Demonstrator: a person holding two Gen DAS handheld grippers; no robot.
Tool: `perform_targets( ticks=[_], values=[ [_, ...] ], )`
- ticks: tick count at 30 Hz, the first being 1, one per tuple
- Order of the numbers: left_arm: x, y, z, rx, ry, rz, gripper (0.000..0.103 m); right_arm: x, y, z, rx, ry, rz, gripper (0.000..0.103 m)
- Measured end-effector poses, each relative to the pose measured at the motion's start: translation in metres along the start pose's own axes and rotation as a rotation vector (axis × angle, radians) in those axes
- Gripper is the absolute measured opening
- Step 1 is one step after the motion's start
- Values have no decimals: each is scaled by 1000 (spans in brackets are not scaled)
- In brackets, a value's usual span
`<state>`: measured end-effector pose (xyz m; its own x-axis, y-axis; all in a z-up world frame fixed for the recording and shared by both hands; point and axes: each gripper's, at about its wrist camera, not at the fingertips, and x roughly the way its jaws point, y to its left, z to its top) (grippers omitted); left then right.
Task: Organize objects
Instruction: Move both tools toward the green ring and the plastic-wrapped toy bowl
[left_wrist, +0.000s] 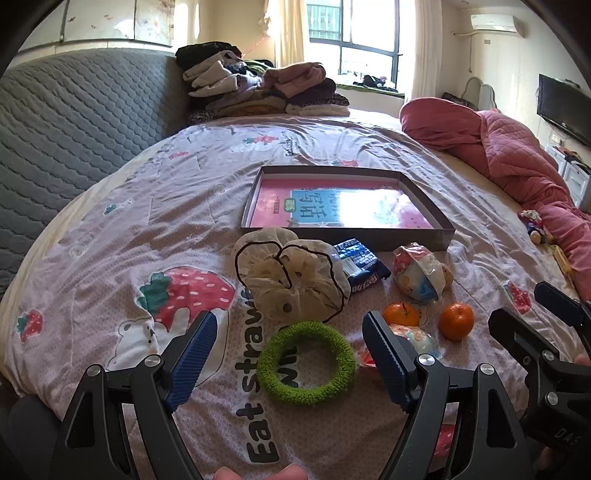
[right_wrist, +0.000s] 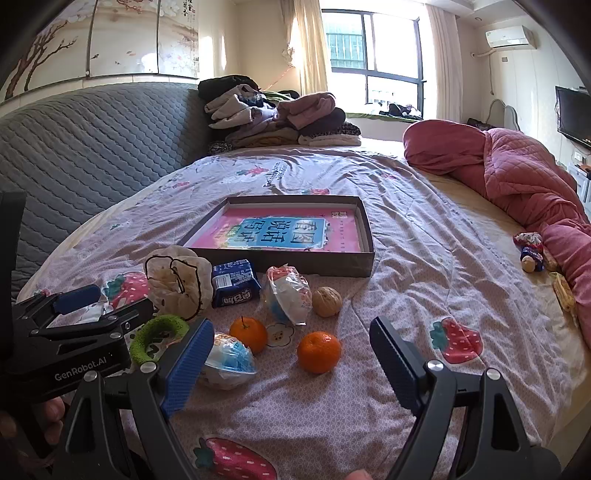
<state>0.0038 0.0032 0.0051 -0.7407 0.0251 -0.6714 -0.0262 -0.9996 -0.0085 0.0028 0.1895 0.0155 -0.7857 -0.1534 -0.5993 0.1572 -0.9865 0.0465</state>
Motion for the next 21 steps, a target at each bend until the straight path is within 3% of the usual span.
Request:
perform_targets(
  ticks=[21],
  values=[
    [-10, -2, 2, 18, -40, -2, 82, -7, 1, 3, -10, -38, -10, 86]
  ],
)
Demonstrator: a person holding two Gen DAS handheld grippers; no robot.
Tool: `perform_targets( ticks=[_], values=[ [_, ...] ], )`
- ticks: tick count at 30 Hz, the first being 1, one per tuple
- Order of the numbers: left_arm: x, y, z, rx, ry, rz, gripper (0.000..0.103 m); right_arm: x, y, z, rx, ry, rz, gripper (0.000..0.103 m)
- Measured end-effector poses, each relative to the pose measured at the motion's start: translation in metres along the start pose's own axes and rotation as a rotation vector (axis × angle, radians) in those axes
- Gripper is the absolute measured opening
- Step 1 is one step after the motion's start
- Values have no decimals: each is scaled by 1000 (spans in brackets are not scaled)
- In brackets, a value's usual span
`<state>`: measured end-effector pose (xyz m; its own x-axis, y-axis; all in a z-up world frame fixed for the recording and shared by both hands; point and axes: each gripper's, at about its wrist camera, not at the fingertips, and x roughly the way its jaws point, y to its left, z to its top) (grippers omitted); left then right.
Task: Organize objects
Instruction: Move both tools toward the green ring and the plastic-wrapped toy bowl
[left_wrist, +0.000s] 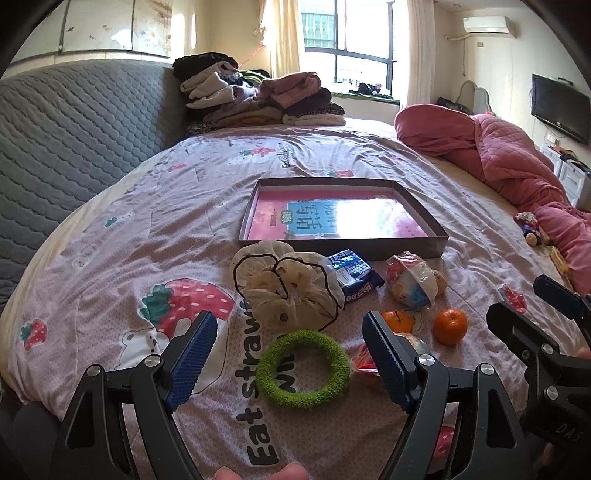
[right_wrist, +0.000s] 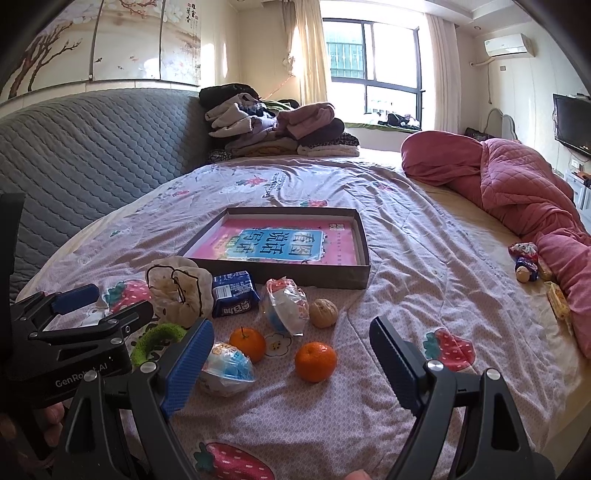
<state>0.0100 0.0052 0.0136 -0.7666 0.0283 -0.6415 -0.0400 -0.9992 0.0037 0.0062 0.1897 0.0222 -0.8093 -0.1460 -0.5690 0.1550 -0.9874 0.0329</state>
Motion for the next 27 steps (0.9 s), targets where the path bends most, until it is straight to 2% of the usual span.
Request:
perform_targets(
  ticks=[15, 27],
  values=[
    [0, 3, -1, -9, 12, -4, 82, -1, 1, -1, -8, -2, 12, 86],
    [11, 14, -9, -27, 75, -3, 82, 4, -2, -8, -13, 32, 14, 86]
  ],
)
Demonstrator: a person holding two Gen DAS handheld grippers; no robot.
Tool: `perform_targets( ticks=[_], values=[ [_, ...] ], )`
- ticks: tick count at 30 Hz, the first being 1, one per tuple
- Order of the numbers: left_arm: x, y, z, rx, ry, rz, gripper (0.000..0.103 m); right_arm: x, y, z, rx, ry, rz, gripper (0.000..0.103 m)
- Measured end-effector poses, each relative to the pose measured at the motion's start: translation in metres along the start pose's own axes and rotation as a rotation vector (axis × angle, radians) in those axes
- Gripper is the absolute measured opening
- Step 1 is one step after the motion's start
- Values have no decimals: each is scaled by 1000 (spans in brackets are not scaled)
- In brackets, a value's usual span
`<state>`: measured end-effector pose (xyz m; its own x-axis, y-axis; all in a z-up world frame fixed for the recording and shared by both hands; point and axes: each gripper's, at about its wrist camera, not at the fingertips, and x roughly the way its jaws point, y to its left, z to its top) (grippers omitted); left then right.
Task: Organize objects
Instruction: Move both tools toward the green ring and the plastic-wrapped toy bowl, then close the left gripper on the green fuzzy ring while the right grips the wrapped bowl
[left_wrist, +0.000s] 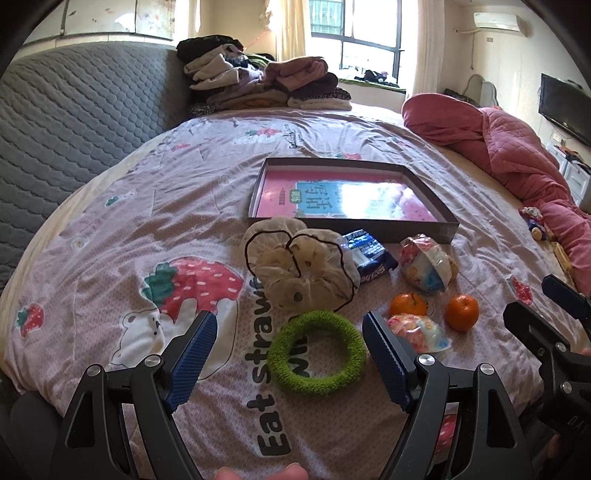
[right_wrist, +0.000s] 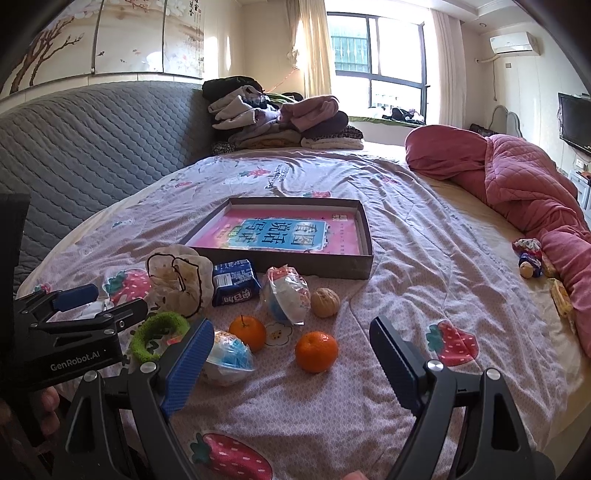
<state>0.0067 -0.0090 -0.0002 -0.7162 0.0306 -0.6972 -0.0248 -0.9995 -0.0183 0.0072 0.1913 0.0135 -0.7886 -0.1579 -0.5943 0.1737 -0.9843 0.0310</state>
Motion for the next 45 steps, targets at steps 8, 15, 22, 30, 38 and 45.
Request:
perform_targets(
  ticks=[8, 15, 22, 30, 38, 45],
  values=[
    [5, 4, -10, 12, 37, 3, 82, 2, -3, -8, 0, 27, -2, 86],
    [11, 7, -20, 27, 76, 5, 82, 5, -5, -16, 1, 56, 4, 86],
    [17, 9, -28, 31, 111, 10, 82, 5, 0, -22, -21, 67, 19, 86],
    [16, 14, -36, 39, 120, 11, 82, 7, 20, -27, -100, 68, 53, 86],
    [21, 23, -30, 11, 108, 1, 82, 22, 39, -31, -163, 99, 79, 86],
    [36, 26, -26, 0, 124, -5, 82, 40, 48, -32, -199, 126, 73, 86]
  ],
)
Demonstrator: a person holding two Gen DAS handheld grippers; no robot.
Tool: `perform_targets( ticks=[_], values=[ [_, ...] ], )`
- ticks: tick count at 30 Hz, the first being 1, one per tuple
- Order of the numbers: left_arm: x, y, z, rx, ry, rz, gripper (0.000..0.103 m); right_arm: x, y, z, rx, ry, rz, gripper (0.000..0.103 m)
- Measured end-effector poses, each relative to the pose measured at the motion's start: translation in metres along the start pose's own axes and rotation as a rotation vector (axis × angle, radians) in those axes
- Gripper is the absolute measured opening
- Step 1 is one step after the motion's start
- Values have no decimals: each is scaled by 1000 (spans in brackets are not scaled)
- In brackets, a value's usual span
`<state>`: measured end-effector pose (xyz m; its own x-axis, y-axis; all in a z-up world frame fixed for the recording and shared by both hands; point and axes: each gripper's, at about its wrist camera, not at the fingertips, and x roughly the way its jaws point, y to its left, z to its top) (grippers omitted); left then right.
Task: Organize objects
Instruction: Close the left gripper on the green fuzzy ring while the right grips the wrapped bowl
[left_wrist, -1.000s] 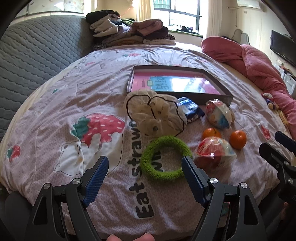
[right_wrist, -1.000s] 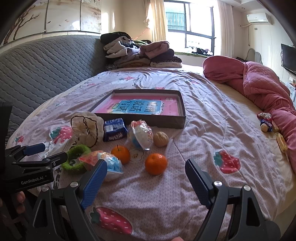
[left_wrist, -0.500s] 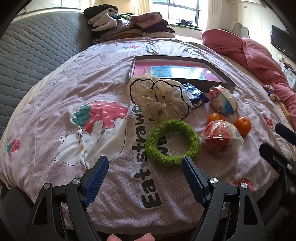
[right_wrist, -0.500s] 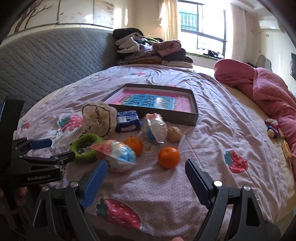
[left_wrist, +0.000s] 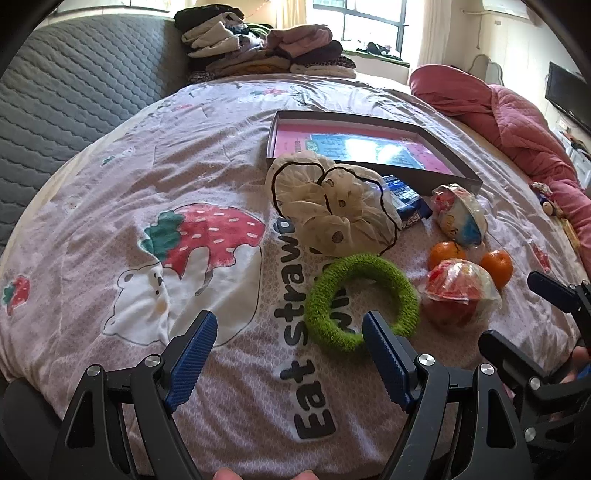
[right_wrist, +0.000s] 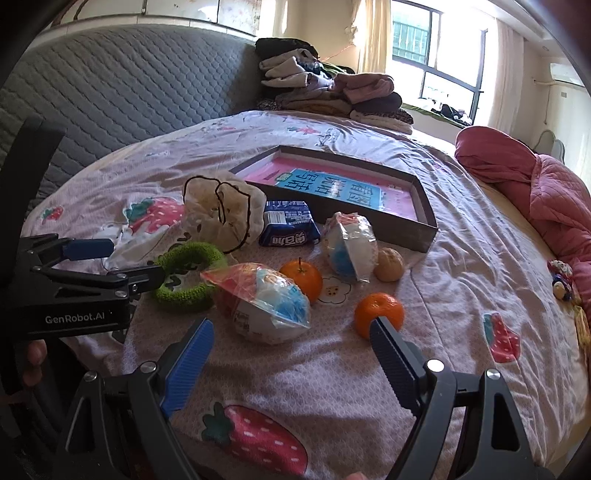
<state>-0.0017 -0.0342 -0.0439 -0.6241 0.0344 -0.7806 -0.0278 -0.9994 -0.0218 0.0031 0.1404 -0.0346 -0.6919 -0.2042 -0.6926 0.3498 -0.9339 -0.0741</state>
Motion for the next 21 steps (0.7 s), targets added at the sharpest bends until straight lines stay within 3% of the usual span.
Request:
perform_targets(
  ticks=[18, 21],
  values=[
    [36, -9, 12, 41, 28, -21, 82, 32, 7, 5, -39, 29, 6, 86],
    [38, -9, 12, 46, 27, -26, 82, 35, 10, 4, -56, 31, 1, 82]
  ],
)
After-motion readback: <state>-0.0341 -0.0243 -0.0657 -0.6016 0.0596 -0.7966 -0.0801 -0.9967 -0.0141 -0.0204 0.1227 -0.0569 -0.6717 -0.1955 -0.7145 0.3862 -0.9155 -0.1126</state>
